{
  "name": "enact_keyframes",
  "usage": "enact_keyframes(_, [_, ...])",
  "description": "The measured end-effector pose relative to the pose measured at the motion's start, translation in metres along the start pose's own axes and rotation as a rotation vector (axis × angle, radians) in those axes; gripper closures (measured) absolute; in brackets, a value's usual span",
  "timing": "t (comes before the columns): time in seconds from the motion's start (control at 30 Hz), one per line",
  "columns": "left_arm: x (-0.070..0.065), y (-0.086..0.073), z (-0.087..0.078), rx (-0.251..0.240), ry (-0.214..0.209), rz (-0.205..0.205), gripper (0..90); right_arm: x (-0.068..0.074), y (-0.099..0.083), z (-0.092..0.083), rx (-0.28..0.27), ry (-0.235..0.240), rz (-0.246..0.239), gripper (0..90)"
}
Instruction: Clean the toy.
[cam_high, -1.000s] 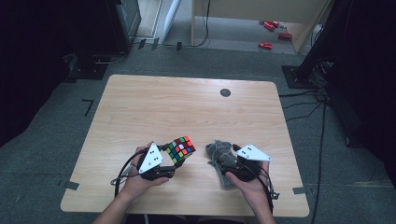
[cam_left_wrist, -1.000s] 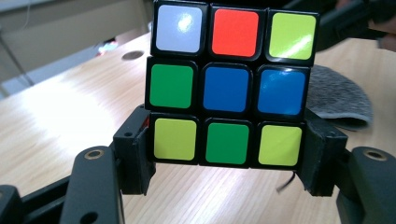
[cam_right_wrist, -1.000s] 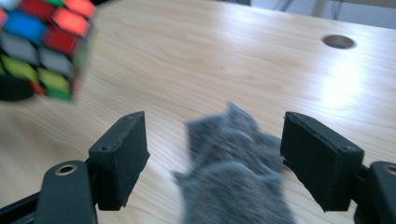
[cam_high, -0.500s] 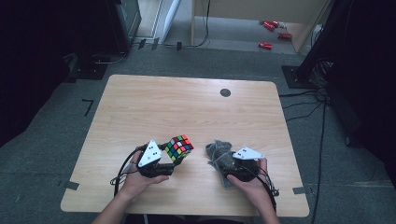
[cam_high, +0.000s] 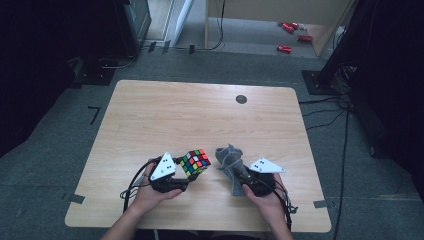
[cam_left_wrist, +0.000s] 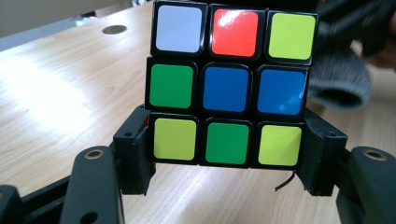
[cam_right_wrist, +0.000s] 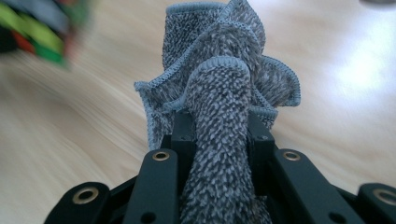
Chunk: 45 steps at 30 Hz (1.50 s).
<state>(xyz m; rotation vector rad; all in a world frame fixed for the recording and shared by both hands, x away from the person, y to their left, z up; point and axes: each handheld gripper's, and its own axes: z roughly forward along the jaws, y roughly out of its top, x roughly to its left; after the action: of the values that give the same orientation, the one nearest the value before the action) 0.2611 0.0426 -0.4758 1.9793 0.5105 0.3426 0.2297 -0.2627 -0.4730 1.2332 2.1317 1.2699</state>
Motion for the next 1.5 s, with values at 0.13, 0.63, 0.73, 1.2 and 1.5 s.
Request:
enact_keyframes(0.13, [-0.007, -0.001, 0.004, -0.008, -0.015, 0.022, 34.2, 0.017, 0.013, -0.015, -0.130, 0.073, 0.008, 72.1])
enact_keyframes(0.63, [-0.028, 0.001, 0.004, -0.088, -0.096, 0.112, 34.0, 0.048, 0.025, -0.022, -0.254, 0.217, 0.045, 70.8])
enact_keyframes(0.73, [-0.030, 0.002, 0.003, -0.099, -0.097, 0.126, 34.1, 0.041, 0.023, -0.020, -0.242, 0.209, 0.065, 70.6])
enact_keyframes(1.2, [-0.028, 0.002, 0.003, -0.074, -0.083, 0.141, 34.2, 0.023, 0.019, -0.018, -0.184, 0.140, 0.128, 69.9])
enact_keyframes(1.5, [-0.033, 0.003, 0.003, -0.078, -0.100, 0.157, 34.2, 0.042, 0.024, -0.019, -0.223, 0.199, 0.069, 69.2])
